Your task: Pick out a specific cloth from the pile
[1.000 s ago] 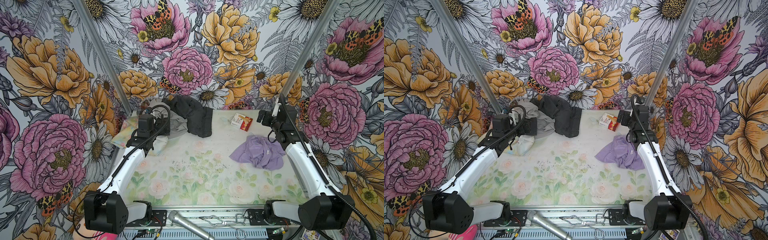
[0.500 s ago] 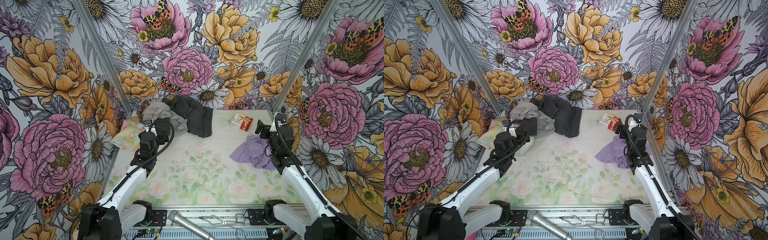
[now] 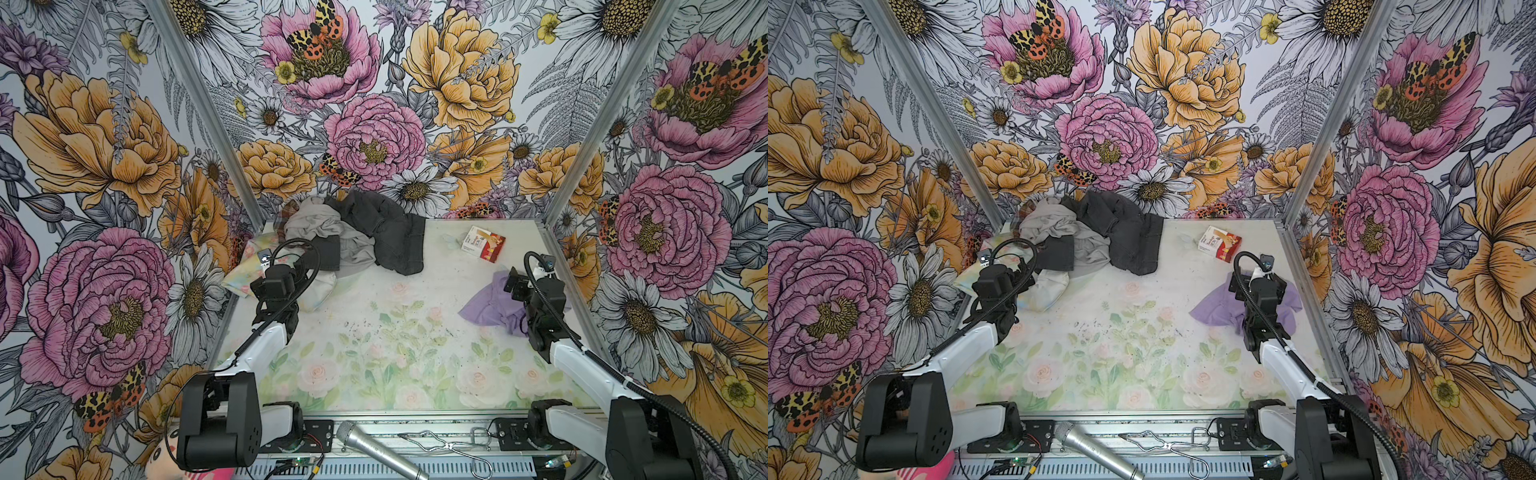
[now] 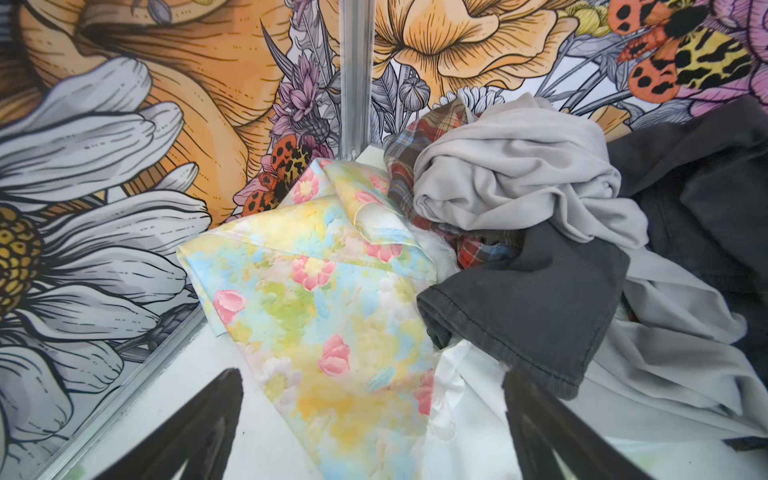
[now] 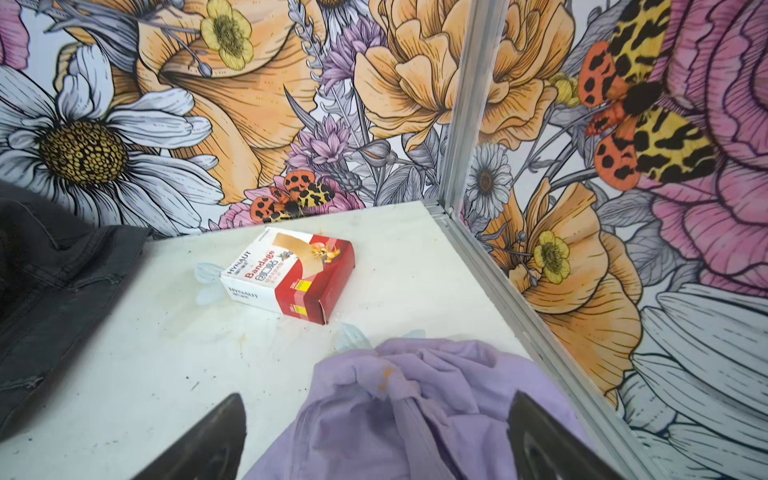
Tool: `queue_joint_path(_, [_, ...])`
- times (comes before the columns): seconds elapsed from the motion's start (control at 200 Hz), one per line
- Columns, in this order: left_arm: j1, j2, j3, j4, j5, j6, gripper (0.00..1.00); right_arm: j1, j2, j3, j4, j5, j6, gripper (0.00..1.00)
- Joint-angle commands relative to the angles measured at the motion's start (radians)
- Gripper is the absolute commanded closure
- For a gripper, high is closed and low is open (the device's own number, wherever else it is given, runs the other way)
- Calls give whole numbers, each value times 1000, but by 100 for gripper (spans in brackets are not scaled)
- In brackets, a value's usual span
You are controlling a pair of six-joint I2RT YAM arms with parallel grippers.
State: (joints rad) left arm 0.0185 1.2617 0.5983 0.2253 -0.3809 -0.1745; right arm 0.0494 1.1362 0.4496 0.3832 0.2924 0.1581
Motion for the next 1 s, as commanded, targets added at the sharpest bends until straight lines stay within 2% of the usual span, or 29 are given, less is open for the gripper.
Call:
queue_joint_path(0.0, [6, 40, -23, 106, 58, 24, 1, 7, 27, -32, 141, 26, -25, 1])
queue_joint_path(0.12, [4, 90, -23, 145, 69, 59, 1, 3, 47, -54, 171, 41, -51, 1])
queue_joint_path(0.43, [-35, 250, -94, 455, 151, 168, 1, -37, 189, -116, 387, -26, -61, 1])
queue_joint_path(0.485, [-49, 243, -90, 430, 140, 182, 1, -48, 195, -117, 396, -59, -56, 1])
queue_joint_path(0.595, [-63, 243, -124, 497, 141, 199, 1, -57, 229, -145, 489, -97, -54, 1])
queue_joint_path(0.7, [-46, 245, -160, 564, 165, 188, 1, -58, 266, -163, 565, -104, -57, 1])
queue_joint_path(0.715, [-44, 245, -169, 572, 197, 188, 1, -57, 271, -167, 576, -103, -58, 1])
queue_joint_path(0.8, [-46, 301, -232, 761, 212, 200, 1, -56, 299, -185, 639, -104, -59, 1])
queue_joint_path(0.86, [-49, 273, -218, 677, 193, 196, 1, -57, 316, -196, 672, -103, -57, 0])
queue_joint_path(0.925, [-45, 292, -227, 734, 201, 198, 1, -57, 349, -202, 715, -105, -57, 0])
queue_joint_path(0.996, [-36, 285, -219, 702, 214, 189, 1, -55, 415, -201, 786, -118, -70, 0])
